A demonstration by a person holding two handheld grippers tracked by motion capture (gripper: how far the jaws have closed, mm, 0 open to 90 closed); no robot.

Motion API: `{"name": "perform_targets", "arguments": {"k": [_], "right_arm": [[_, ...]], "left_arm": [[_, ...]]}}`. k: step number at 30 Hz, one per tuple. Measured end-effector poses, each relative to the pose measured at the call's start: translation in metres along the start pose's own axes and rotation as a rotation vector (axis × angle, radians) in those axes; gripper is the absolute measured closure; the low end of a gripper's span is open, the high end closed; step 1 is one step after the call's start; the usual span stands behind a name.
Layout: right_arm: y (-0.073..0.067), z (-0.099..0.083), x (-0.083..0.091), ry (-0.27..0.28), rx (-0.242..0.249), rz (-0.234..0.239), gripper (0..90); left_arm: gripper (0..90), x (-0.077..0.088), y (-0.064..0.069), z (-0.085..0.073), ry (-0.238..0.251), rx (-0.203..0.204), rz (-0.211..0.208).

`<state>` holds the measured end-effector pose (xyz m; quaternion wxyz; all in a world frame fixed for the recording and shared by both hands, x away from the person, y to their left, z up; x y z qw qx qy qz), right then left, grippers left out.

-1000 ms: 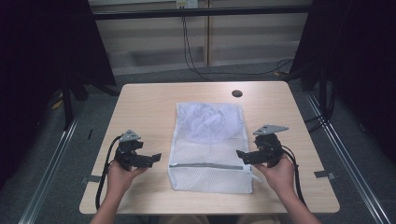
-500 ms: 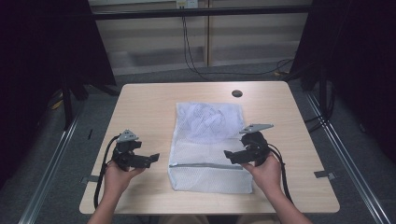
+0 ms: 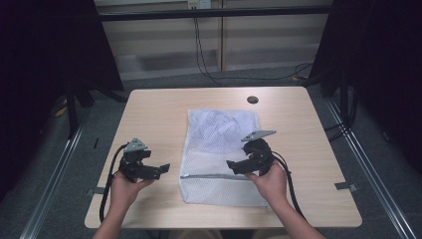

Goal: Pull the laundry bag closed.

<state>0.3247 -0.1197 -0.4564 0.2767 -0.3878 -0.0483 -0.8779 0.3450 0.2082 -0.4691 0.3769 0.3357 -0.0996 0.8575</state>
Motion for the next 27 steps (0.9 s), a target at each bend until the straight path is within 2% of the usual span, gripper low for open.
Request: {"name": "perform_targets", "arguments": {"k": [8,15,27], "right_arm": [[-0.013,0.005,-0.011,-0.023,0.007,0.009,10.3],[-0.025,0.009,-0.021,-0.029,0.019,0.043,13.5],[-0.036,0.012,-0.034,-0.044,0.019,0.072,13.9]], "left_arm": [[7.5,0.000,0.002,0.001,0.002,-0.006,-0.003],[7.6,0.001,0.002,0.002,0.008,-0.012,-0.005],[7.6,0.001,0.003,0.002,0.010,-0.007,-0.012]]}}
Point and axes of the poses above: each handheld gripper's, and its own axes: x roughly backward along the jaws, z roughly out of its top, y roughly to its right, the point moved 4 cm from there along -x, roughly forward along the jaws, and after that the axes turned 3 degrees about -x, right-handed, at the moved point
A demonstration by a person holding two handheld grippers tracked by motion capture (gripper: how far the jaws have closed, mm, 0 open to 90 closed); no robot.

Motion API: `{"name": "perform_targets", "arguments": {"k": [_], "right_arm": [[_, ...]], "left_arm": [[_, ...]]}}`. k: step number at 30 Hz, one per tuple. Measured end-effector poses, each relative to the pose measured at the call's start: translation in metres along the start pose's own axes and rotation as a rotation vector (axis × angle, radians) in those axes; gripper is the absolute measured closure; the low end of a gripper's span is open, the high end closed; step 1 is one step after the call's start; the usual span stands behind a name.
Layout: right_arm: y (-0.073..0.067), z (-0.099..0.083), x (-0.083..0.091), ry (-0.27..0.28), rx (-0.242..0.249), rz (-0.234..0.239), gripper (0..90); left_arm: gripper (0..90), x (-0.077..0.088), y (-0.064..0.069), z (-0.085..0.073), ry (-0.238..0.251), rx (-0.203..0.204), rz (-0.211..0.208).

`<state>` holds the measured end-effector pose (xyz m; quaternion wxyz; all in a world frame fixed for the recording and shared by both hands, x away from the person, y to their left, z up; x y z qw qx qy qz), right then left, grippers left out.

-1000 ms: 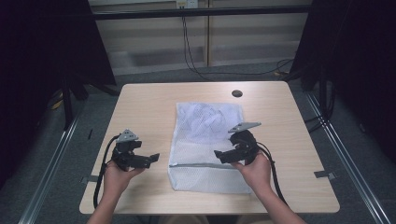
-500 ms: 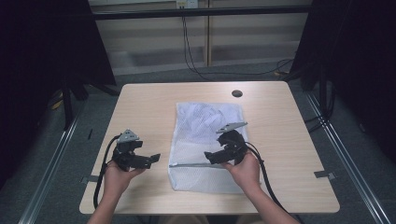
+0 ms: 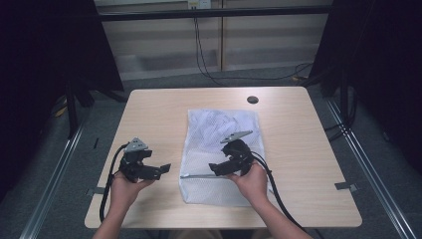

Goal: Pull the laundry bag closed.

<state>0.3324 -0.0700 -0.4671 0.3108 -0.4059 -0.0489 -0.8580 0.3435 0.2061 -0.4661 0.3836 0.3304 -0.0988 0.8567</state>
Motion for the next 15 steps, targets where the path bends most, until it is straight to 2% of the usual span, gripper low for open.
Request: {"name": "perform_targets", "arguments": {"k": [6,15], "right_arm": [[-0.002,0.001,-0.004,0.004,0.014,0.019,16.8],[-0.011,0.002,-0.012,-0.023,0.024,0.053,19.3]], "left_arm": [[8.0,0.000,0.000,0.000,-0.005,0.003,-0.008],[8.3,-0.002,0.002,-0.001,-0.011,-0.010,-0.004]]}}
Point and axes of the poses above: each handheld gripper's, and its own axes: x roughly backward along the jaws, z roughly out of its top, y roughly to its right, the point moved 4 cm from there along -x, roughly forward along the jaws, and after that the axes turned 3 degrees about -x, right-handed, at the moved point
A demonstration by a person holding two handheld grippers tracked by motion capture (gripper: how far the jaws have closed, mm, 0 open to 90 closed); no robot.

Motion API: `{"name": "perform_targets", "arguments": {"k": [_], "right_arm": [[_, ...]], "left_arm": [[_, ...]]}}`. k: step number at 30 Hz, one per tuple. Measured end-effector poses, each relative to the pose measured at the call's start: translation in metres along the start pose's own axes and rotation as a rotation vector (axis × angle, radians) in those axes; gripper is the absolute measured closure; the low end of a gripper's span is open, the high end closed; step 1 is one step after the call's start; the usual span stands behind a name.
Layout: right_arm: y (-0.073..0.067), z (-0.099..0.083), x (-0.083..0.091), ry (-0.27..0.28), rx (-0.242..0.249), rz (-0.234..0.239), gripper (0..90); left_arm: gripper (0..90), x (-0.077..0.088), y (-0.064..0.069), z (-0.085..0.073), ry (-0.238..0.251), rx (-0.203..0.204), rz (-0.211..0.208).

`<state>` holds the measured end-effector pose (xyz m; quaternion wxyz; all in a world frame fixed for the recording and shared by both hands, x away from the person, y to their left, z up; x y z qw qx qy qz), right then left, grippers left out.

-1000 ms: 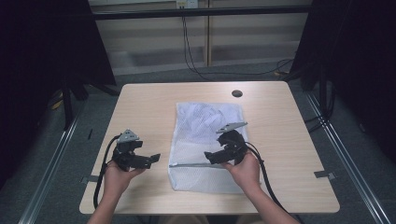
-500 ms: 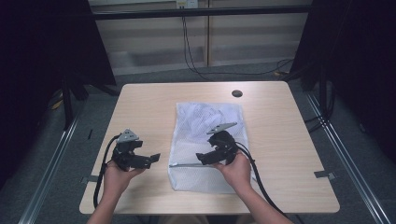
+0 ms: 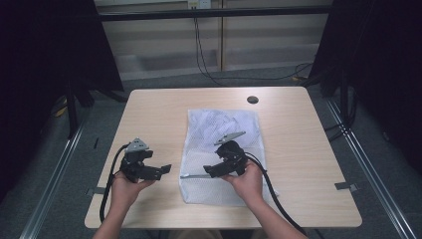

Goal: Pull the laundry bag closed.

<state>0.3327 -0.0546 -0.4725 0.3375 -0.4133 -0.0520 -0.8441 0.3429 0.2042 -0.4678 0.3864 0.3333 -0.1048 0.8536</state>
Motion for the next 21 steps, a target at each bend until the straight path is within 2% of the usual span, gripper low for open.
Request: {"name": "perform_targets", "arguments": {"k": [6,11,14,19,20,21], "right_arm": [[0.000,0.002,-0.003,0.013,0.009,0.003,19.9],[-0.002,0.002,-0.007,0.003,-0.011,0.002,20.6],[-0.006,0.004,-0.011,-0.003,-0.018,0.031,25.4],[-0.010,0.006,-0.014,-0.014,-0.029,0.043,27.7],[-0.011,0.007,-0.016,-0.013,-0.022,0.052,31.8],[-0.012,0.007,-0.017,-0.015,-0.030,0.064,32.2]], "left_arm": [[8.3,0.000,0.000,0.000,-0.004,0.003,-0.001],[8.3,0.000,0.000,0.000,-0.006,0.000,0.001],[8.3,0.001,-0.001,0.000,-0.005,0.004,-0.002],[8.3,0.001,-0.001,-0.001,-0.005,0.001,0.003],[8.4,0.001,-0.001,0.000,-0.003,0.001,0.003],[8.4,0.001,-0.001,0.000,-0.003,0.001,0.003]]}}
Point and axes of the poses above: each handheld gripper's, and its own axes: x roughly backward along the jaws, z roughly out of its top, y roughly to its right, the point moved 4 cm from there along -x, roughly forward along the jaws, and after that the axes turned 3 degrees about -x, right-handed, at the moved point
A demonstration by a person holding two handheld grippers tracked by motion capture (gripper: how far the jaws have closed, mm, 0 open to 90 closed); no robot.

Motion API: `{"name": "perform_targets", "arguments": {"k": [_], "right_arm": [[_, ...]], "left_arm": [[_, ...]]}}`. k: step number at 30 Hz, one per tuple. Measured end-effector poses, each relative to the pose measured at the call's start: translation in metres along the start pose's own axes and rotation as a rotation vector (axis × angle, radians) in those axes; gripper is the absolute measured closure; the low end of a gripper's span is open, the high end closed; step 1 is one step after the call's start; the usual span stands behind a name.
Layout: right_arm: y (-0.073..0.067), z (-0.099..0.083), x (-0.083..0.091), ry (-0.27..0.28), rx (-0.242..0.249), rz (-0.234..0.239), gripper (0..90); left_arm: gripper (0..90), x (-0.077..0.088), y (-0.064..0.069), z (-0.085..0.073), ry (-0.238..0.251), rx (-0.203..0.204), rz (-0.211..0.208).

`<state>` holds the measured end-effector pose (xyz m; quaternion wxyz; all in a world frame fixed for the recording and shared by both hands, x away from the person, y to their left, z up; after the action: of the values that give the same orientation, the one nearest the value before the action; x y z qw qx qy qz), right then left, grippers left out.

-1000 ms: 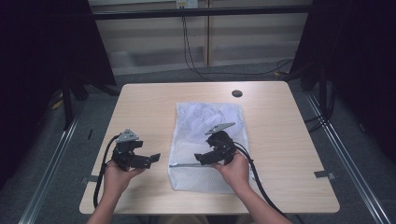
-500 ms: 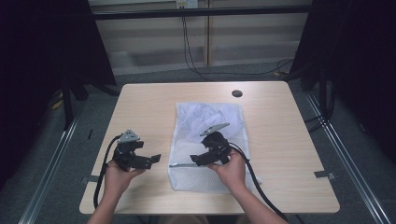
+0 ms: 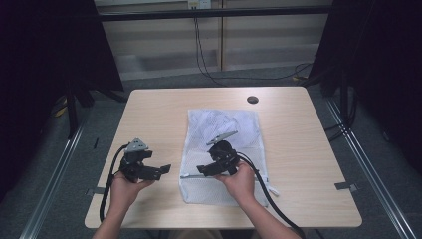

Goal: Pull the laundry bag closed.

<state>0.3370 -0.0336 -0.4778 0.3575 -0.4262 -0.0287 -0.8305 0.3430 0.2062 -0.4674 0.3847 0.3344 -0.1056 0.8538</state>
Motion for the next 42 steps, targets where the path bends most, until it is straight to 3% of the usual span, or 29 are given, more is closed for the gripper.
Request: {"name": "perform_targets", "arguments": {"k": [13,16,24,42], "right_arm": [[-0.003,0.000,-0.011,-0.018,-0.025,0.040,48.7],[-0.004,0.000,-0.014,-0.024,-0.057,0.059,52.3],[-0.010,0.002,-0.023,-0.043,-0.129,0.098,55.9],[-0.016,0.000,-0.045,-0.081,-0.193,0.161,64.6]], "left_arm": [[8.6,0.001,-0.001,0.000,0.003,0.006,0.003],[8.6,0.002,-0.001,0.000,0.004,0.006,0.004],[8.7,0.002,-0.002,0.000,0.007,0.010,0.001],[9.0,0.002,-0.003,0.000,0.006,0.009,0.007]]}}
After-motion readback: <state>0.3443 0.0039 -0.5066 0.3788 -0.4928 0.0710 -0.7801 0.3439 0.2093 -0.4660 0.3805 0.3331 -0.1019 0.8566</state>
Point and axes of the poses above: each handheld gripper's, and its own axes: x roughly backward along the jaws, z roughly out of its top, y roughly to its right, the point moved 4 cm from there along -x, roughly forward along the jaws, and after that the axes turned 3 degrees about -x, right-handed, at the moved point
